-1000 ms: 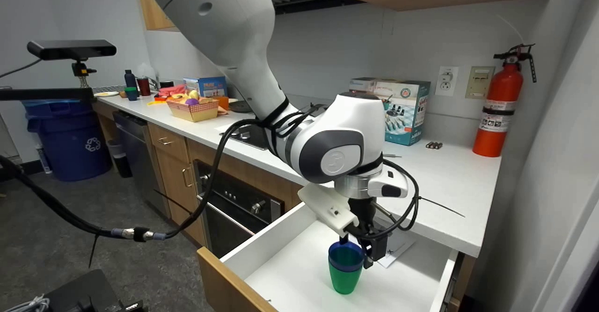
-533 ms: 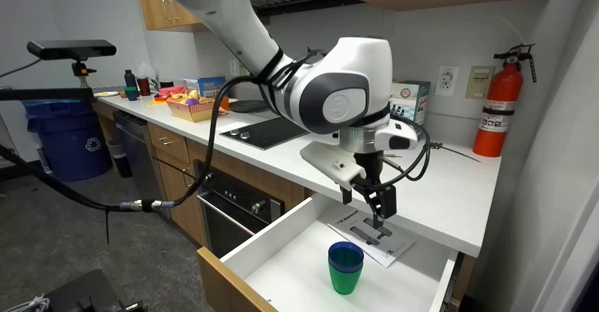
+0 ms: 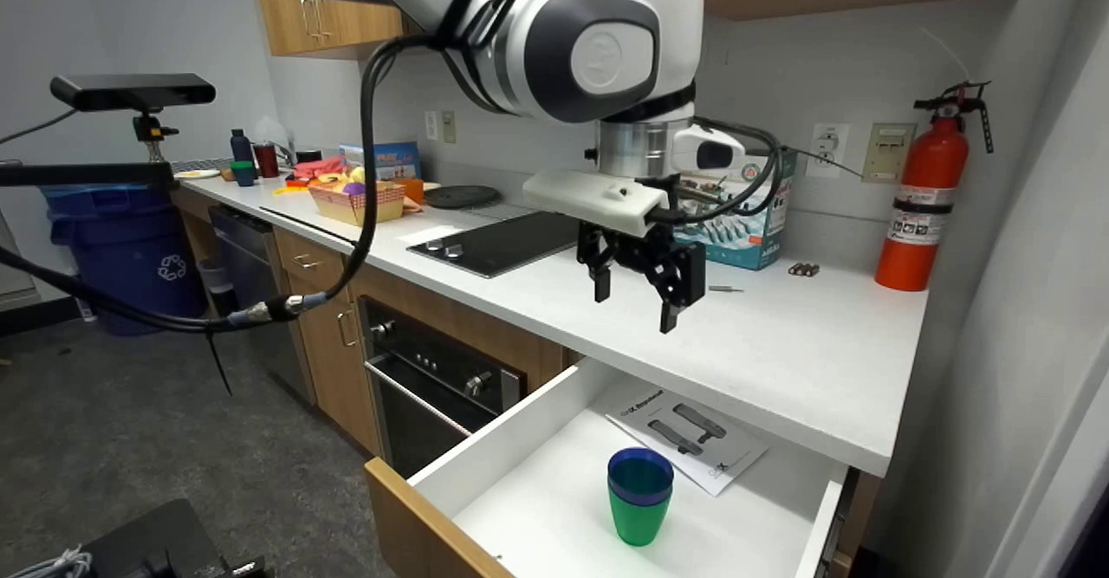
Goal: Put the cup inside the drawer
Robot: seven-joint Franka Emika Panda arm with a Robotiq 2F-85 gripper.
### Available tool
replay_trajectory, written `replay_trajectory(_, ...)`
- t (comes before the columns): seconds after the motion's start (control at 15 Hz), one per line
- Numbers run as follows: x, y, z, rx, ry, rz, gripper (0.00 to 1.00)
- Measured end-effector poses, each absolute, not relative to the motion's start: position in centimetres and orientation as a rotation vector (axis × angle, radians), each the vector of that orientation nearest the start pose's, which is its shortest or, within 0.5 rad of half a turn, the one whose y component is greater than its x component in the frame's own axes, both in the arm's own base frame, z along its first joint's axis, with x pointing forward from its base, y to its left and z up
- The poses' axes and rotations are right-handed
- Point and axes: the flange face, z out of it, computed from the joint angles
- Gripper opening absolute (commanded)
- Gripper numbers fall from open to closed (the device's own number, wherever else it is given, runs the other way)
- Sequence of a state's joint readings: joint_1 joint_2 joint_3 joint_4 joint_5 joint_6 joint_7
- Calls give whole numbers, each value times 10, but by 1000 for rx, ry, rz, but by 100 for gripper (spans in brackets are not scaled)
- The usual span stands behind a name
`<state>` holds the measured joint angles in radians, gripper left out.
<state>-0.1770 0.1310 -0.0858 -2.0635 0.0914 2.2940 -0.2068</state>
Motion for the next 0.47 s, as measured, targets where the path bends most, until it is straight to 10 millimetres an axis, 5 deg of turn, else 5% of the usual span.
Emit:
replay_trajectory(0.33,566,-116,423,-3090,-130,-170,100)
replay_trajectory(0.47,567,-112,425,-3089,-138,-170,100)
